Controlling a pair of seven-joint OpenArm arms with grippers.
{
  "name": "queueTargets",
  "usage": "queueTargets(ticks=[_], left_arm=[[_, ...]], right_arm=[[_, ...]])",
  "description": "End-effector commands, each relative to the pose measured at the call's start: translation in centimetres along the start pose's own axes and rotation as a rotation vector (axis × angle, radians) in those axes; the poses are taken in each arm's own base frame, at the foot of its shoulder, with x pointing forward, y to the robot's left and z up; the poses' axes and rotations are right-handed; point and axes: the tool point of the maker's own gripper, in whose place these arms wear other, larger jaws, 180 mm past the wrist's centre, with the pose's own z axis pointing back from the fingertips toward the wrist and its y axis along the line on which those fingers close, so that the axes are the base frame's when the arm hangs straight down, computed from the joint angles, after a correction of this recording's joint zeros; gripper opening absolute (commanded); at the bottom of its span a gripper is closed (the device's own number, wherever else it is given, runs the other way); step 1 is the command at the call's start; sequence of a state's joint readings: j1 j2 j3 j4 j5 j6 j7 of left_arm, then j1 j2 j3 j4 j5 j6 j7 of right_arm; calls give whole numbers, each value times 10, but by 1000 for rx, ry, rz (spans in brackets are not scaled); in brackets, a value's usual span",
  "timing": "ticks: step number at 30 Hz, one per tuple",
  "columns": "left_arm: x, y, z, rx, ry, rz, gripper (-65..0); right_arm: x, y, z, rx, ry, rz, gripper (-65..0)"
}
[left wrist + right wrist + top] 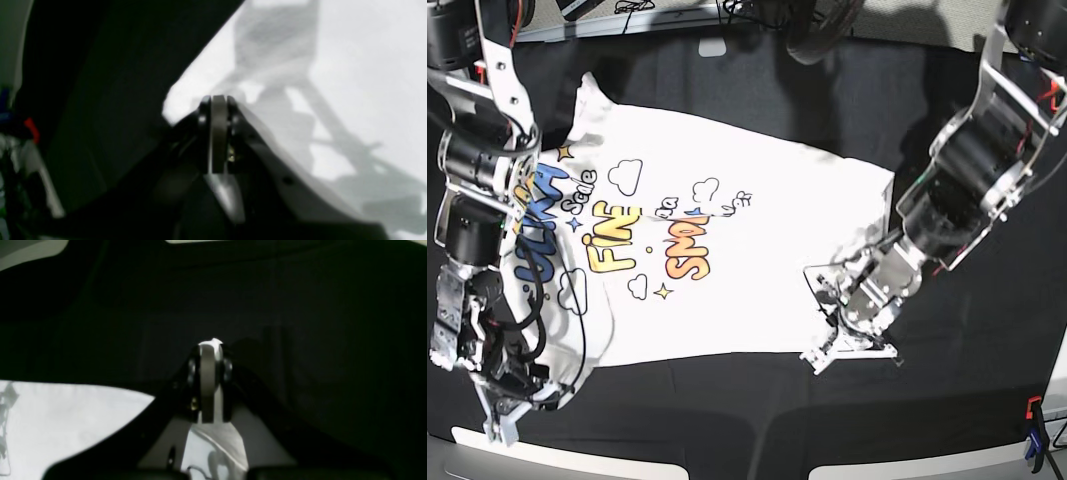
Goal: Layout the t-shirt on the table in an organized manner, then fold the t-shirt properly
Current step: 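Grasp the t-shirt hem corners with both grippers and pull them apart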
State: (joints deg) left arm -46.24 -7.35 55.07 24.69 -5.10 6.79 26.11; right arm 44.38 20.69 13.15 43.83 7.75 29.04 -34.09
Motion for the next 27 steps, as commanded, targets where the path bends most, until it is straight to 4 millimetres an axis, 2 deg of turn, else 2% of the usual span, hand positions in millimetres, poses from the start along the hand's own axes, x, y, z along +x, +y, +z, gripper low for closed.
queueTargets(ticks=[1, 8, 14, 18, 26, 27], left_arm=[[17, 25, 3, 44, -33, 3, -650], [17, 25, 3, 46, -29, 3, -650], [19, 32, 3, 60, -44, -9, -650], [19, 46, 4, 113, -47, -40, -650], [24, 89, 9, 210, -38, -13, -650], [23, 91, 10, 213, -28, -10, -650]], right_arm=[[46, -4, 10, -4, -114, 8, -650], [80, -9, 14, -78, -146, 95, -650], [92, -18, 16, -171, -155, 159, -650], [94, -25, 17, -210, -165, 131, -650], [94, -24, 17, -211, -162, 134, -650], [93, -25, 17, -217, -159, 143, -610]])
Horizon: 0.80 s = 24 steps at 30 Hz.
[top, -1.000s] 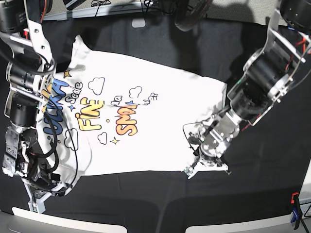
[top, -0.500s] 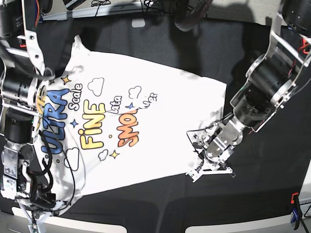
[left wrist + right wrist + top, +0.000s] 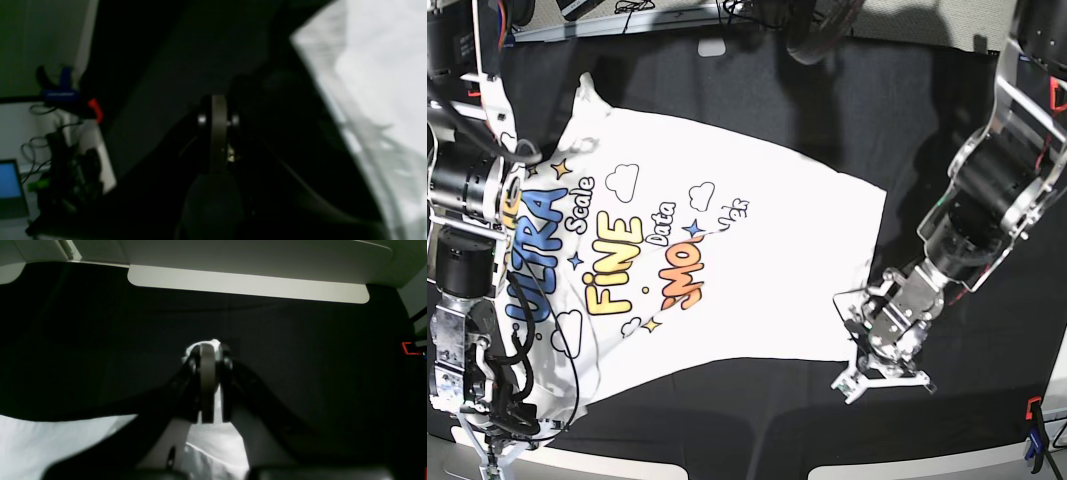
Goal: Layout the t-shirt on the table in an organized manner, then fold the t-shirt properly
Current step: 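Grasp the t-shirt hem corners with both grippers and pull them apart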
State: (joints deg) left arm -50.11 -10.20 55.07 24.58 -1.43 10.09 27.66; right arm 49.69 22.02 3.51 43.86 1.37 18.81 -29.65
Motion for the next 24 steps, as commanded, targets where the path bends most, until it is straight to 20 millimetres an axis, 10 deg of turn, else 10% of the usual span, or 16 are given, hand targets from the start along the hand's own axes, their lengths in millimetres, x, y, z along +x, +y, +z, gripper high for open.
queueTargets(ticks=[1, 5, 16, 24], left_arm=[[21, 25, 3, 58, -29, 21, -650], [13, 41, 5, 148, 11, 63, -650], [75, 77, 48, 358, -107, 58, -650], [116, 67, 110, 297, -278, 155, -650]], right_arm=[[38, -12, 8, -26, -93, -4, -523], [36, -13, 8, -26, -83, -5, -306], [48, 19, 23, 142, -76, 90, -308], [-4, 42, 60, 285, -29, 249, -308]])
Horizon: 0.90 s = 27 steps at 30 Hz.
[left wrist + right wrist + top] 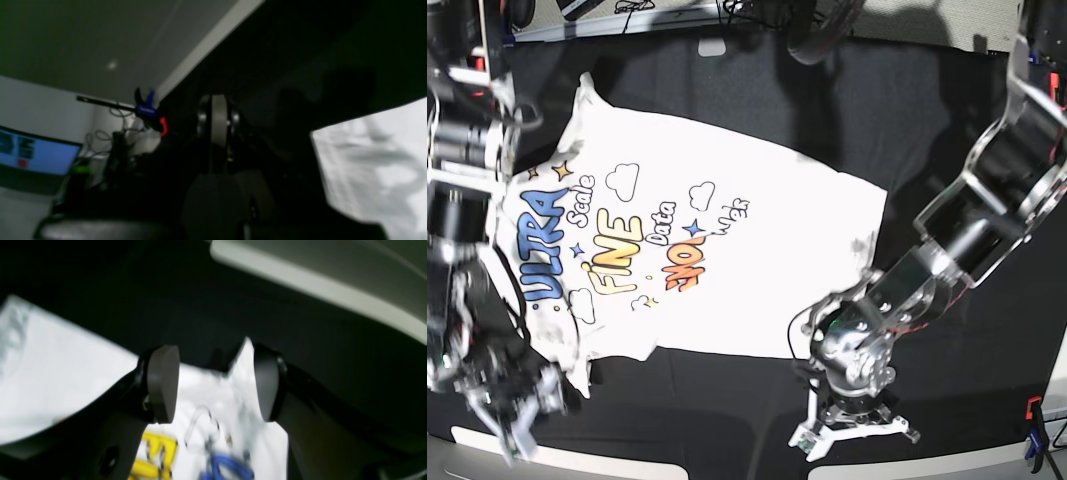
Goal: Layout the t-shirt on the table in an organized manner, then fold the t-shirt properly
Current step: 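Grasp the t-shirt hem corners with both grippers and pull them apart, then release the hem and move both grippers to the t-shirt shoulders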
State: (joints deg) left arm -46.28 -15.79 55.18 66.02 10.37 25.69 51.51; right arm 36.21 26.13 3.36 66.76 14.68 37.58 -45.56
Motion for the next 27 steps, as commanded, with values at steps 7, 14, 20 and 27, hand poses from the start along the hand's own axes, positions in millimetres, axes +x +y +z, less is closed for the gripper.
queueTargets(ticks=[7, 14, 20, 27], left_arm=[[-4, -9, 62, -88, -139, -39, -650], [-97, -38, 111, -165, -82, -167, -650], [-158, -71, 145, -307, -30, -198, -650], [-163, -105, 164, -488, -54, -157, -650]], right_arm=[[-22, 15, 56, -61, -10, 170, -308], [-64, 38, 105, -76, 16, 169, -308], [-116, 55, 138, -94, 108, 134, -308], [-180, 109, 143, 11, 201, 12, -308]])
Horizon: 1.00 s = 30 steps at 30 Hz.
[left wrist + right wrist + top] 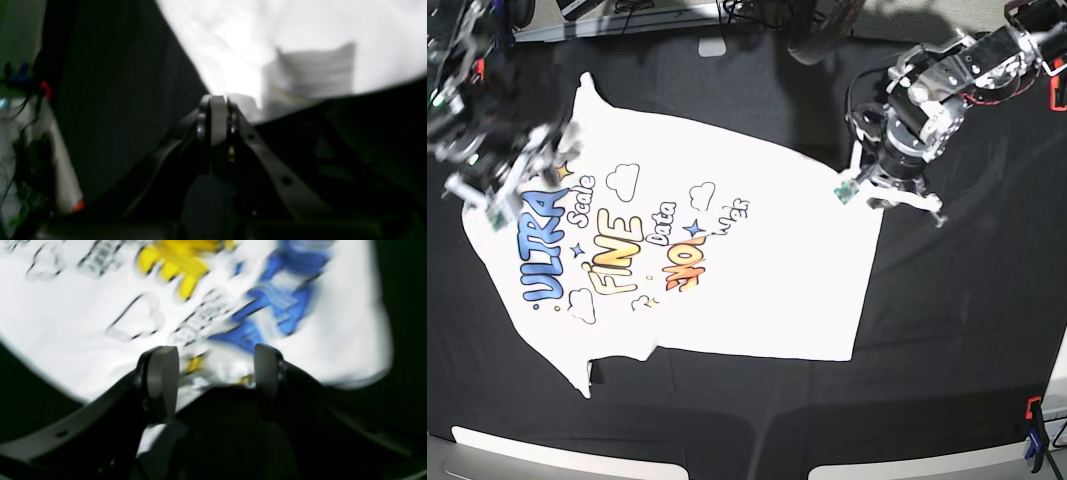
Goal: Layout the t-shirt on the table in an organized manner, then fold the t-shirt properly
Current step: 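Release the hem and move both grippers to the t-shirt shoulders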
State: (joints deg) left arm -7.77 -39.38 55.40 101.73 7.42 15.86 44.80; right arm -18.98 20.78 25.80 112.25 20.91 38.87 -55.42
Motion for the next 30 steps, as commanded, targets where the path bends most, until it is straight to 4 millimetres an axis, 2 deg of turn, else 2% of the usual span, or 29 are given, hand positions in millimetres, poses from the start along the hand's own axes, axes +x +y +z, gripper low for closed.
queueTargets(ticks=[1, 4, 7, 9, 11, 18, 22, 25, 30], left_arm=[[20, 20, 0, 42, -67, 8, -650], [33, 31, -8, -18, -25, 171, -650], [59, 58, -16, 6, -86, 315, -650], [66, 71, -23, -11, -89, 431, -650], [63, 71, -32, -69, -67, 537, -650], [28, 67, -66, -204, 54, 924, -650], [31, 68, -69, -319, 24, 1104, -650], [40, 65, -63, -434, -27, 1145, -647], [36, 60, -63, -453, -5, 1121, -522]], right_arm=[[10, 1, 4, 1, -54, 1, -308], [0, 18, 1, 33, -53, -43, -308], [-5, 26, 0, 47, -48, -64, -308], [-5, 27, 0, 48, -48, -67, -308], [-4, 27, 0, 48, -49, -67, -308], [-3, 26, 0, 47, -56, -67, -308], [-3, 26, 0, 47, -56, -67, -308], [-3, 26, 0, 47, -56, -67, -308], [-3, 26, 0, 48, -56, -67, -308]])
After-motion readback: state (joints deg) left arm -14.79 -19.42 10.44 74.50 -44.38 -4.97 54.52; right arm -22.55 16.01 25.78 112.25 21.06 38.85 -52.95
